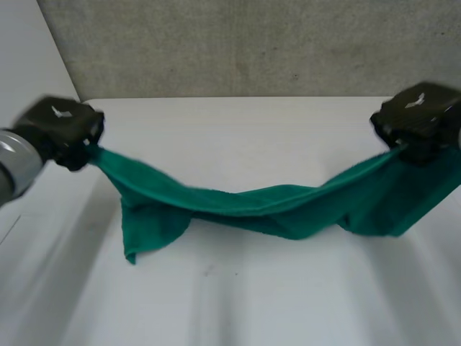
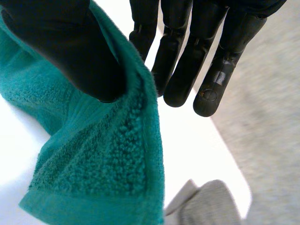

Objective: Fold the laundry.

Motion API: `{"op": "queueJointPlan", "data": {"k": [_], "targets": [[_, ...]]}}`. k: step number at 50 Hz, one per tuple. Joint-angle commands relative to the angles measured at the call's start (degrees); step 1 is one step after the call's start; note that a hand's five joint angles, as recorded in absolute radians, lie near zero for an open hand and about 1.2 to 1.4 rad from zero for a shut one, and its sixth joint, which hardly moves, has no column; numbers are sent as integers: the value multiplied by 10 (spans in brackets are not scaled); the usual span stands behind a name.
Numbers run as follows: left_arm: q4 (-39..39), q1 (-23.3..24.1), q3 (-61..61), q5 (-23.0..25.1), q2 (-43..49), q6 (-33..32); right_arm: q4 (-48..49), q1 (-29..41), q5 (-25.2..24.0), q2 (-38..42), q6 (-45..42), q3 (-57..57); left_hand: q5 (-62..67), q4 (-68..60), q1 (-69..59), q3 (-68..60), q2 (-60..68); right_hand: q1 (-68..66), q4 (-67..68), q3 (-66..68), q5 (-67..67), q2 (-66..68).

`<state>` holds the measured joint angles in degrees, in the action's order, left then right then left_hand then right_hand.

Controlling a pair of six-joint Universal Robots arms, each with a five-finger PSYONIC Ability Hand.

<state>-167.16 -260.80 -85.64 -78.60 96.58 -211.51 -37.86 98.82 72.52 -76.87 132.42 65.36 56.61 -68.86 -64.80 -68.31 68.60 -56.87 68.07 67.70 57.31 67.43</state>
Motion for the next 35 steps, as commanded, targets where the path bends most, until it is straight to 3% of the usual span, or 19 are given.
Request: {"op": "queueJointPlan", "data": {"k": [1,6,8,13,16,23,35], "targets": [[-10,30,105,-37,169,1,12,36,60,123,-20,-57,134,-111,-152,-117,114,-231,119,123,127,126],[-78,52,249,-94,239,8,90,51,107,201,-13,-181,134,-111,-152,-117,114,-231,119,123,127,126],[-119,55,294,-103,250,11,164,67,128,222,0,-257,134,-111,-152,-117,114,-231,119,123,127,126],[-313,63,408,-115,246,43,345,95,148,236,27,-369,134,-111,-152,-117,114,-231,119,123,127,126],[-373,66,444,-138,236,65,427,95,153,232,28,-391,134,-111,-152,-117,114,-231,119,123,127,126],[-367,66,469,-157,237,87,437,101,160,228,34,-412,134,-111,-152,-117,114,-231,119,123,127,126],[-362,61,283,-154,240,102,407,114,154,238,33,-266,134,-111,-152,-117,114,-231,119,123,127,126]]}}
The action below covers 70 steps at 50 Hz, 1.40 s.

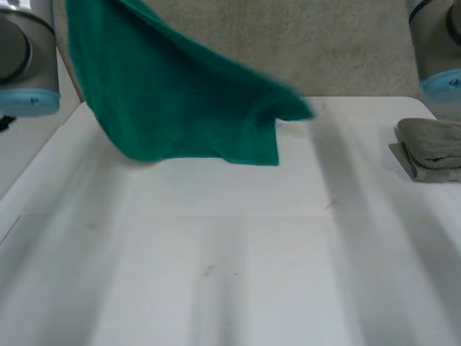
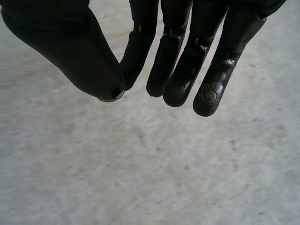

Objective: Fold the laundry.

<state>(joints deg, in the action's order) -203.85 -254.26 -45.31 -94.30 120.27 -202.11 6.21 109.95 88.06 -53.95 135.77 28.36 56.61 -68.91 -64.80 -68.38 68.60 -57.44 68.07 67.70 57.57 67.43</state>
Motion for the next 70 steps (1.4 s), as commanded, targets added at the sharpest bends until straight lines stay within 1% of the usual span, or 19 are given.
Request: {"op": "queueJointPlan", "data": {"k": [1,4,7,8,10,14,16,19,23,31,41,50,55,57,58,59,63,68,70], "targets": [[2,-5,-149,6,1,7,-42,3,-1,12,0,114,134,-111,-152,-116,114,-226,119,123,124,126],[0,-4,-186,9,-2,7,-75,9,0,26,16,159,134,-111,-152,-116,114,-176,70,74,75,76],[1,2,-217,23,-13,7,-100,17,0,29,59,185,134,-111,-152,-116,114,215,-321,-318,-316,-315],[1,3,-224,27,-21,7,-114,17,-1,29,103,197,134,-111,-152,-116,114,406,-512,-509,-507,-506],[3,6,-244,39,-55,8,-129,16,-3,29,156,203,134,-111,-152,-116,114,474,-581,-577,-576,-574],[4,17,-279,59,-110,9,-169,13,-17,29,299,209,134,-111,-152,-116,114,474,-581,-577,-576,-574],[6,24,-289,63,-135,10,-195,12,-43,25,361,217,134,-111,-152,-116,114,474,-581,-577,-576,-574],[7,39,-304,66,-181,9,-213,10,-82,21,415,237,134,-111,-152,-116,114,474,-581,-577,-576,-574],[8,57,-312,72,-226,9,-203,14,-103,7,456,260,134,-111,-152,-116,114,474,-581,-577,-576,-574],[44,89,-319,86,-303,9,-164,47,-113,2,477,267,134,-111,-152,-116,114,474,-581,-577,-576,-574],[64,126,-344,88,-374,9,-105,109,-107,60,501,260,134,-111,-152,-116,114,474,-581,-577,-576,-574],[74,140,-354,87,-411,11,-58,114,-38,142,562,227,134,-111,-152,-116,114,474,-581,-577,-576,-574],[75,160,-353,86,-423,11,-59,116,-39,184,564,204,134,-111,-152,-116,114,474,-581,-577,-576,-574],[76,164,-351,86,-423,11,-59,118,-40,194,564,202,134,-111,-152,-116,114,407,-513,-509,-508,-507],[76,166,-350,86,-423,11,-59,118,-42,203,565,200,134,-111,-152,-116,114,273,-379,-376,-374,-373],[75,168,-349,86,-425,11,-59,118,-43,206,566,199,134,-111,-152,-116,114,215,-321,-318,-316,-315],[75,168,-343,85,-428,12,-63,113,-61,213,586,202,134,-111,-152,-116,114,112,-218,-215,-213,-212],[76,163,-335,84,-427,14,-62,99,-89,197,610,228,134,-111,-152,-116,114,-182,76,79,81,82],[76,161,-334,84,-427,13,-59,85,-112,175,608,250,134,-111,-152,-116,114,-226,119,123,124,126]]}}
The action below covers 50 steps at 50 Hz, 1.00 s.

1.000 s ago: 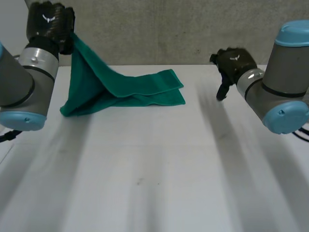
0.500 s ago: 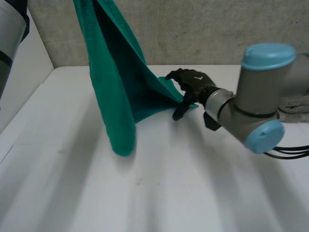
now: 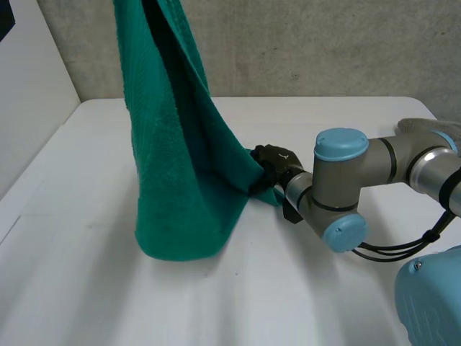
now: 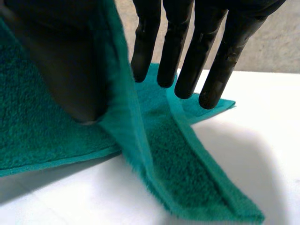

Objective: Fold the laundry.

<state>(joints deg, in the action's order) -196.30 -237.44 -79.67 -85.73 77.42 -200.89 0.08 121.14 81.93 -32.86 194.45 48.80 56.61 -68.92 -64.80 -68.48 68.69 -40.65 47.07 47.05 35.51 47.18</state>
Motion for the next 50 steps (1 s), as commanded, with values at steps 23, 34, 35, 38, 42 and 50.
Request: {"op": "queueJointPlan", "data": {"k": [23,34,35,38,42,50], "targets": [[154,-154,-14,1,103,-7,-335,-158,-71,-511,-550,90,134,-111,-152,-115,113,-394,329,330,345,328],[246,-152,-24,-3,270,-128,-407,-160,-44,-440,-626,124,134,-111,-152,-115,113,-394,329,330,345,328],[248,-150,-21,-6,299,-149,-408,-158,-42,-421,-629,123,134,-111,-152,-115,113,-394,329,330,345,328],[247,-150,-10,-7,340,-167,-407,-151,-33,-357,-631,113,134,-111,-152,-115,113,-394,329,330,345,328],[244,-150,40,-8,402,-172,-396,-149,-5,-279,-625,66,134,-111,-152,-115,113,-394,329,330,345,328],[148,-138,260,-61,483,-169,-253,-146,51,-167,-565,-142,134,-111,-152,-115,113,-394,329,330,345,328]]}}
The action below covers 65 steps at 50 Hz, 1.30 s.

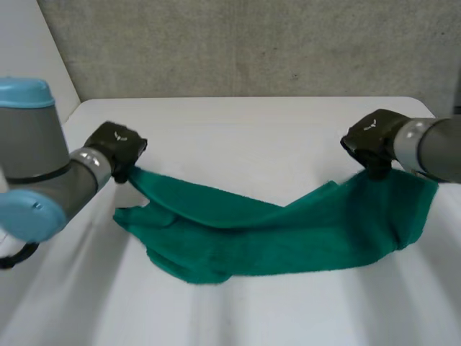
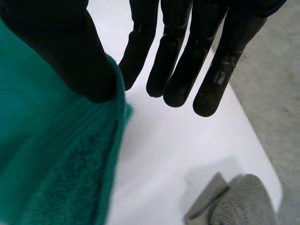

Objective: Fold the laundry.

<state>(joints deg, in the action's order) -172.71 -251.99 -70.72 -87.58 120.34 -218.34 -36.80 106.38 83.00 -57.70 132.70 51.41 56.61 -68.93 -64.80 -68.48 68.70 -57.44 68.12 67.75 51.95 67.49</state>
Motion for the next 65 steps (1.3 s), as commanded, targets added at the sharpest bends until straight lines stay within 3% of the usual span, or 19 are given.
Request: {"op": "queueJointPlan", "data": {"k": [1,8,11,18,25,26,28,29,30,35,43,56,60,65], "targets": [[-108,9,188,-45,56,5,131,1,41,85,59,-185,134,-111,-152,-115,113,-226,119,123,181,125],[-362,17,292,-59,55,18,351,16,57,87,118,-307,134,-111,-152,-115,113,-226,119,123,181,125],[-397,20,322,-69,54,28,431,17,80,64,119,-311,134,-111,-152,-115,113,-226,119,123,181,125],[-380,20,337,-82,51,68,439,34,86,34,120,-282,134,-111,-152,-115,113,-226,119,123,181,125],[-358,25,184,-68,-2,78,352,59,53,32,130,-174,134,-111,-152,-115,113,-226,119,123,181,125],[-361,25,164,-65,-12,82,333,59,44,32,135,-135,134,-111,-152,-115,113,27,-134,-130,-72,-127],[-373,32,109,-51,-40,98,317,60,36,33,142,-98,134,-111,-152,-115,113,339,-446,-442,-384,-440],[-376,33,96,-47,-48,103,311,60,31,34,147,-79,134,-111,-152,-115,113,447,-554,-550,-492,-548],[-378,38,82,-42,-56,109,298,59,23,36,160,-49,134,-111,-152,-115,113,474,-581,-577,-519,-575],[-378,51,2,-6,-127,129,271,54,-20,38,226,3,134,-111,-152,-115,113,474,-581,-577,-519,-575],[-370,77,-90,12,-241,131,259,40,-115,57,337,-10,134,-111,-152,-115,113,474,-581,-577,-519,-575],[-359,114,-208,71,-419,132,208,52,-231,180,359,-125,134,-111,-152,-115,113,474,-581,-577,-519,-575],[-343,119,-210,71,-441,133,205,71,-236,226,360,-154,134,-111,-152,-115,113,474,-581,-577,-519,-575],[-328,136,-210,71,-455,136,211,111,-197,279,378,-200,134,-111,-152,-115,113,474,-581,-577,-519,-575]]}}
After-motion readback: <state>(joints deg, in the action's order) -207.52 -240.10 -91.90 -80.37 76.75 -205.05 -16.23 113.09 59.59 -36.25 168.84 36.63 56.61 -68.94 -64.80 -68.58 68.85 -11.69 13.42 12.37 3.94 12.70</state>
